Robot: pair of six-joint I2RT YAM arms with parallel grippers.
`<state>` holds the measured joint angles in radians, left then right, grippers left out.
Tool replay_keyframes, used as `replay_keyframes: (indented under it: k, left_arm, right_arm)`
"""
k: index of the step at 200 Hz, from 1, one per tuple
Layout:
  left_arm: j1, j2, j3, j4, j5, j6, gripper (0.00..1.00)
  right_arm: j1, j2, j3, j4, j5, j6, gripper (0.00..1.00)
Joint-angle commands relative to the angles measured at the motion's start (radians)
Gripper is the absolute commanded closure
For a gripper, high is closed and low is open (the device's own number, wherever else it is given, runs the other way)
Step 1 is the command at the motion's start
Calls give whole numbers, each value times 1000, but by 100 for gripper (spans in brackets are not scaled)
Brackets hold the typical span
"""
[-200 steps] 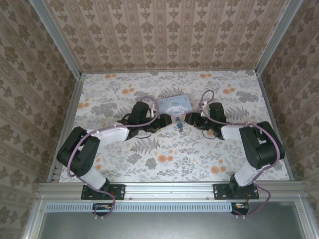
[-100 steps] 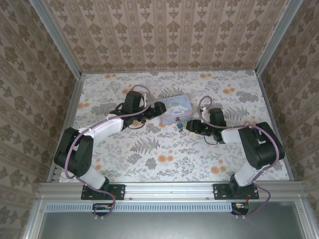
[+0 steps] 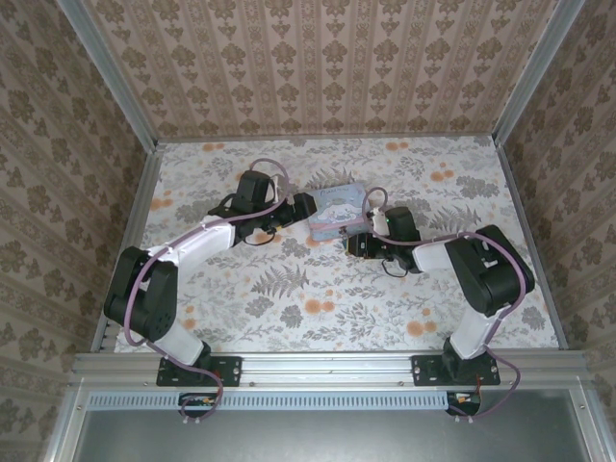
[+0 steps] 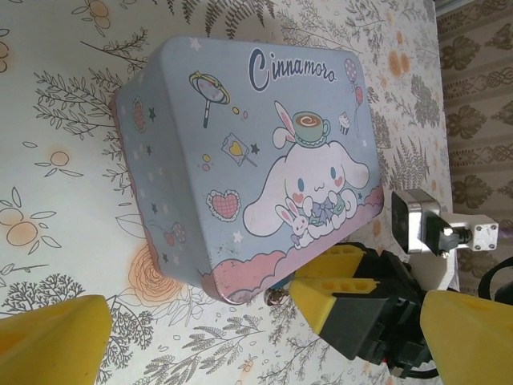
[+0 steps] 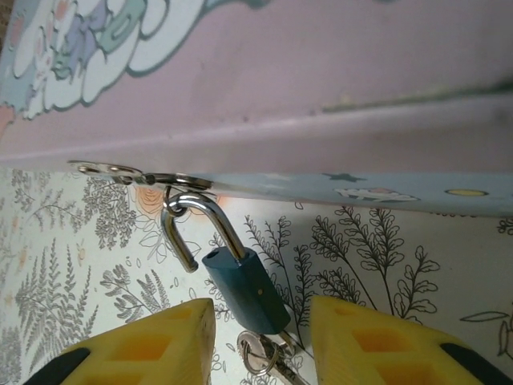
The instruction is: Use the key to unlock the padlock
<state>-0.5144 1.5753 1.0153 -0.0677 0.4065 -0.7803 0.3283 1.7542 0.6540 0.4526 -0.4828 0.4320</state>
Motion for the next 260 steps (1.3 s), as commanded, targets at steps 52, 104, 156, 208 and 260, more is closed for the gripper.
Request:
replay_keyframes:
  k: [52,104,156,208,260]
  left_arm:
    - [11,8,17,8,14,17,0]
    - [13,18,22,8,13,22,0]
    - [6,51,71,-53,-28,78,0]
    - [-94,162,283,-291,-250,238,0]
    - [-196,298,445,-434,-446,313,0]
  right_arm:
    - [15,63,39,-6,18,-21,65]
    - [19,58,40,-2,17,-8,86]
    - [19,5,18,-55,65,31,100]
    - [17,-31,-12,-93,132,110,100]
    - [16,-47,-31,-97,169,178,100]
